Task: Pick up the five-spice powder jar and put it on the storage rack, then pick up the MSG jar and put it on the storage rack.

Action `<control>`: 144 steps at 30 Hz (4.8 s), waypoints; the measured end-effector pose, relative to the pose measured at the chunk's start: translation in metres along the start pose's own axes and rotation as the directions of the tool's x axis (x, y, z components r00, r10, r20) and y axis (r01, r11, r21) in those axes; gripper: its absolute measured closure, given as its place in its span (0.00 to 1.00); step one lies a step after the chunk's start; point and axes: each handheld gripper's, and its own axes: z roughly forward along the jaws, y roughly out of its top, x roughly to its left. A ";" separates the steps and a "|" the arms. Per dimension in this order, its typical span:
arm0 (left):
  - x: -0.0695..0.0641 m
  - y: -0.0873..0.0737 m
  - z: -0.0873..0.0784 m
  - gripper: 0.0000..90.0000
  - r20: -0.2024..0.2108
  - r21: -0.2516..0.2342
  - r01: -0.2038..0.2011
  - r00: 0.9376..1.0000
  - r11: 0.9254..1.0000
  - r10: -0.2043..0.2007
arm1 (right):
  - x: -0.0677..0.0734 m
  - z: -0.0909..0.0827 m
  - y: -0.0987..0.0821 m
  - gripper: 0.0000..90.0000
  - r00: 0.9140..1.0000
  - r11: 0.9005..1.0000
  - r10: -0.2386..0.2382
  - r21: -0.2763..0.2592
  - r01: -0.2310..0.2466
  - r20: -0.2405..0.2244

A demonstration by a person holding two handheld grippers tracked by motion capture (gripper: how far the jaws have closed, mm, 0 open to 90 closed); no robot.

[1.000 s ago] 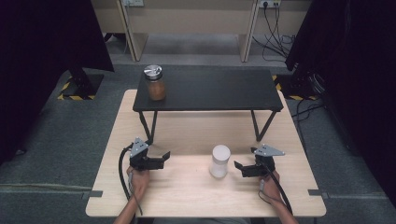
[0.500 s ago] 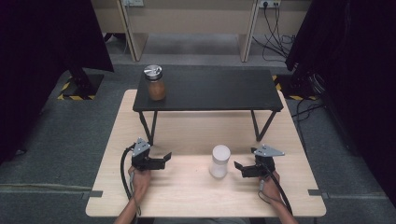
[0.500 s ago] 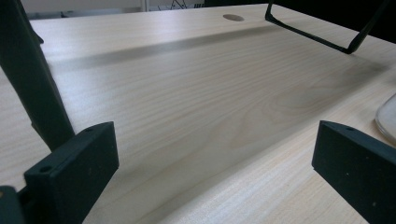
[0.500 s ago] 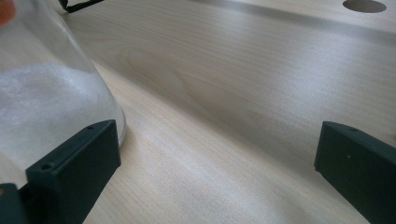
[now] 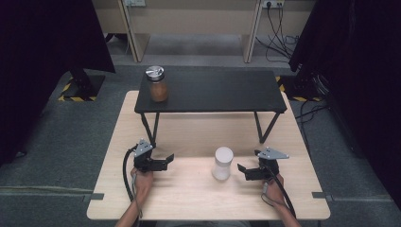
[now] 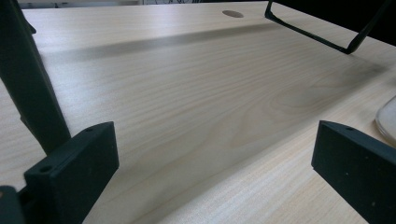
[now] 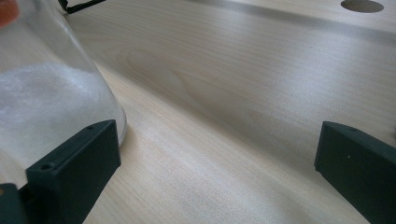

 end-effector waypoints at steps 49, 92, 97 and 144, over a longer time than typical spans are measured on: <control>0.001 0.000 0.000 0.00 0.006 0.003 0.010 1.000 1.000 -0.010 | -0.009 -0.003 -0.007 0.00 0.999 0.999 0.005 -0.040 -0.007 -0.052; 0.002 0.001 0.000 0.00 0.010 0.005 0.015 1.000 1.000 -0.015 | 0.021 -0.024 0.009 0.02 0.961 0.981 -0.141 -0.161 0.104 -0.239; 0.002 0.001 0.000 0.00 0.010 0.006 0.014 1.000 1.000 -0.014 | 0.024 -0.022 0.010 0.02 0.963 0.981 -0.140 -0.166 0.103 -0.232; 0.003 0.001 0.000 0.00 0.018 0.009 0.002 1.000 1.000 -0.003 | 0.046 0.017 0.030 0.38 0.969 0.973 -0.159 -0.196 0.122 -0.188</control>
